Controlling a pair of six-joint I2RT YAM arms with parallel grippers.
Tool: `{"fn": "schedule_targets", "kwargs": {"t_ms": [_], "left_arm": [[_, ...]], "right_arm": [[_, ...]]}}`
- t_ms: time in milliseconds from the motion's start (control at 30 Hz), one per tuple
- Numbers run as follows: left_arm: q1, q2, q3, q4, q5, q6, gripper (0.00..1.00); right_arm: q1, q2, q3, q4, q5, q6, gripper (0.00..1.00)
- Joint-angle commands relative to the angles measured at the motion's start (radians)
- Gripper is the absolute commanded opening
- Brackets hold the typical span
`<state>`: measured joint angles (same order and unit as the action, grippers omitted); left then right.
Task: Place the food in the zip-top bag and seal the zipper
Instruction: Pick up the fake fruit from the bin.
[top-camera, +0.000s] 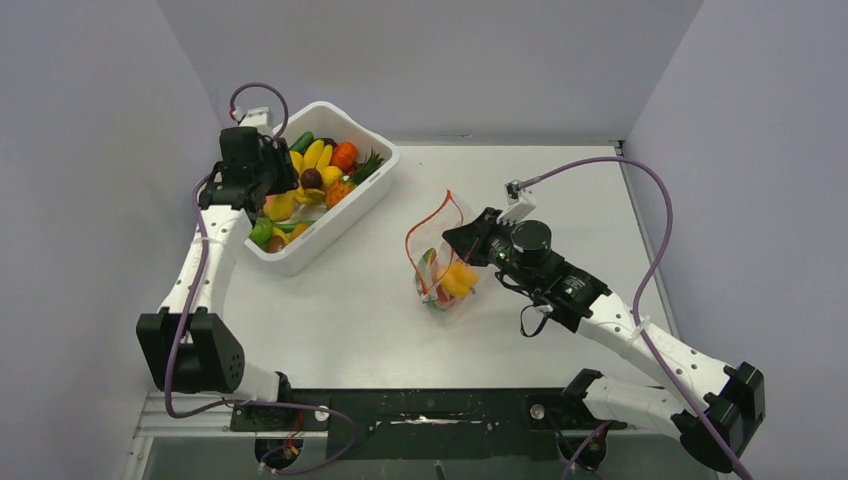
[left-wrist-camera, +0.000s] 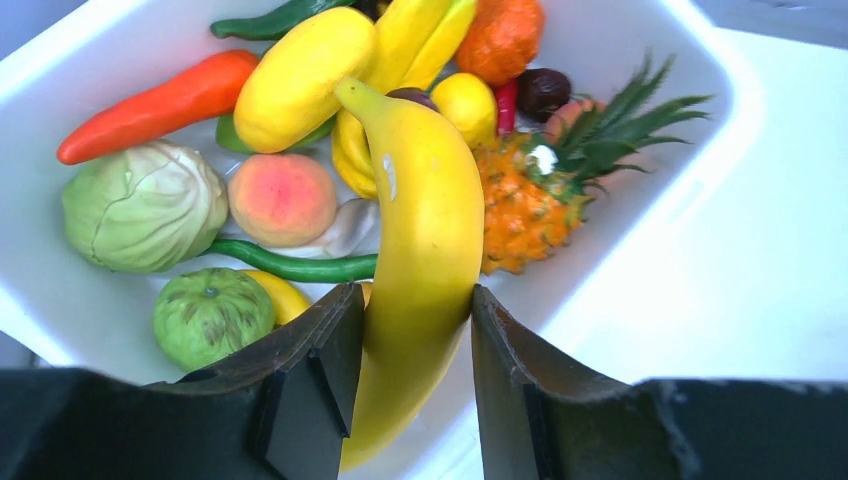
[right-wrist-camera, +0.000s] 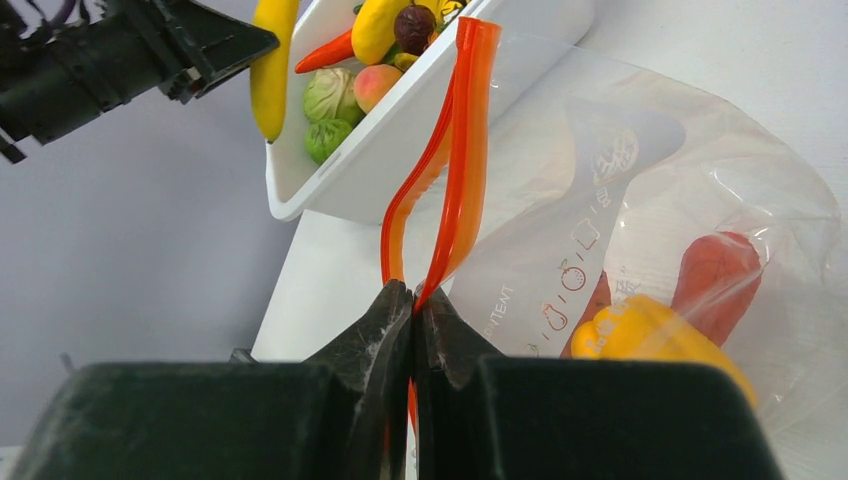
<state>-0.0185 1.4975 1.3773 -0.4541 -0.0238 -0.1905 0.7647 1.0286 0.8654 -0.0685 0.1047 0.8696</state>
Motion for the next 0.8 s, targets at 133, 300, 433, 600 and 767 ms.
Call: {"fn": "schedule_targets", "kwargs": {"t_ms": [133,300,433,600,767], "left_arm": [[-0.06,-0.218,-0.114,0.126,0.284,-0.067,0.2],[-0.097,-0.31,-0.215,0.216,0.437,-0.182,0.2],[-0.115,-0.391,-0.341,0.372,0.606,-0.32,0.2],[-0.129,-0.451,-0.455,0.526,0.72,-0.489,0.2],[-0.145,-0.488,-0.536,0.72,0.786,-0.666,0.2]], "right_arm": [[0.005,0.028,0.024,0.077,0.003,0.021,0.0],[0.014,0.039,0.024,0.085,-0.002,0.034,0.0],[0.021,0.047,0.03,0.089,-0.01,0.039,0.0],[0.025,0.058,0.043,0.091,-0.021,0.036,0.0],[0.028,0.069,0.054,0.105,-0.033,0.038,0.0]]}}
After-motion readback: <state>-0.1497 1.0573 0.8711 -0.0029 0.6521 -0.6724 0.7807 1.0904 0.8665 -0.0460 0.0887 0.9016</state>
